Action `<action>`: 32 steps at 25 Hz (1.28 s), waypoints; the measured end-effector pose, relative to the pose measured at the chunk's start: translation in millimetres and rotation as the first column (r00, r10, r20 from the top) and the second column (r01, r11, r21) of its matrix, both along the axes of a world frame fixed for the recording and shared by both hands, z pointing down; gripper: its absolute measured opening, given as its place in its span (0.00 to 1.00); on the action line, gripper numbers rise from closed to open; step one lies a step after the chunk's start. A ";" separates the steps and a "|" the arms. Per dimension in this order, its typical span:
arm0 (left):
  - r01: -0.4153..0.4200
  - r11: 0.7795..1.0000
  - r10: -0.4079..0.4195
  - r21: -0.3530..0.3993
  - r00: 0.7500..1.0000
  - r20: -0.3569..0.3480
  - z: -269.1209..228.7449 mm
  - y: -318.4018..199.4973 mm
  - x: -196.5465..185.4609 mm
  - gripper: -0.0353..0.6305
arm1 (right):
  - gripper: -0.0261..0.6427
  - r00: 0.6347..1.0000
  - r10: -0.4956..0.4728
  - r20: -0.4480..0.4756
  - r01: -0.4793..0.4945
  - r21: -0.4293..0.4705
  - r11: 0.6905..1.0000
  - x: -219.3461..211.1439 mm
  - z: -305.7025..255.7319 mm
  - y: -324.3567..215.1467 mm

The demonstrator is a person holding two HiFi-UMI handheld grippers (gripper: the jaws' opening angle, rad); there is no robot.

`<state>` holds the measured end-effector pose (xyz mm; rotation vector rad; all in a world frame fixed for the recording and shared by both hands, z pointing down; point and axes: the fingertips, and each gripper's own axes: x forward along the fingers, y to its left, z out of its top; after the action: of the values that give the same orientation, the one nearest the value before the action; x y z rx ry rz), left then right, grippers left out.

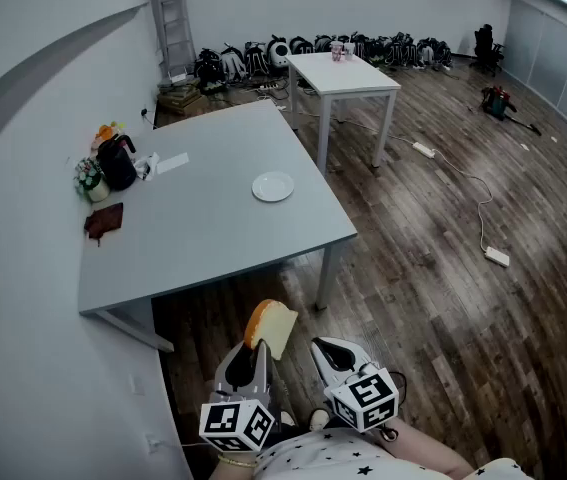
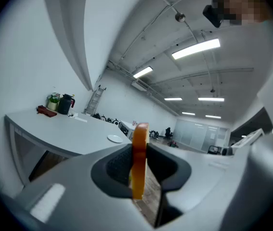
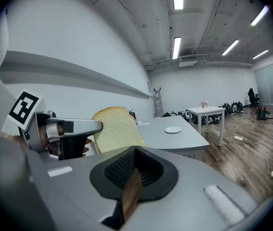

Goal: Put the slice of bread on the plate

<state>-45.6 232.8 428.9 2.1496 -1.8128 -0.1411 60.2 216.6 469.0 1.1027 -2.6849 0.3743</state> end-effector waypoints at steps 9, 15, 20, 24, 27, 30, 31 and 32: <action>0.012 1.000 -0.012 0.013 1.000 0.014 -4.1 -0.4 7.7 0.19 | 0.04 1.000 -0.012 0.007 0.012 0.018 1.000 7.7 -7.6 -1.0; 0.030 0.999 -0.030 0.016 1.000 0.004 -1.5 -2.6 13.5 0.19 | 0.04 0.999 -0.039 0.002 0.039 0.031 0.999 12.3 -9.5 -1.7; 0.032 0.999 -0.032 -0.004 0.999 -0.016 7.9 -8.1 13.0 0.19 | 0.04 0.998 -0.056 -0.005 0.056 0.011 0.998 9.4 -1.1 -6.0; 0.030 0.999 -0.030 -0.019 1.000 -0.005 15.7 -24.2 9.1 0.19 | 0.04 0.998 -0.061 -0.011 0.061 0.001 0.998 5.5 7.1 -22.0; 0.027 0.999 -0.027 -0.019 1.000 -0.009 18.9 -47.9 0.3 0.19 | 0.04 0.998 -0.056 -0.015 0.056 -0.002 0.998 -0.6 11.7 -45.8; 0.010 1.000 -0.010 -0.008 1.000 -0.002 20.4 -82.9 -13.6 0.19 | 0.04 0.999 -0.046 -0.022 0.046 0.009 0.999 -12.1 13.6 -80.4; 0.005 1.000 -0.005 -0.007 1.000 -0.003 20.3 -96.3 -18.5 0.19 | 0.04 0.999 -0.040 -0.024 0.040 0.015 0.999 -16.1 12.6 -94.0; 0.000 1.000 0.000 -0.006 1.000 -0.007 19.3 -109.9 -23.5 0.19 | 0.04 0.999 -0.033 -0.025 0.033 0.020 0.999 -20.2 10.8 -107.9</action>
<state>-69.1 122.9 448.3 2.1427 -1.8073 -0.1431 39.9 108.7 479.8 1.0605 -2.6876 0.3260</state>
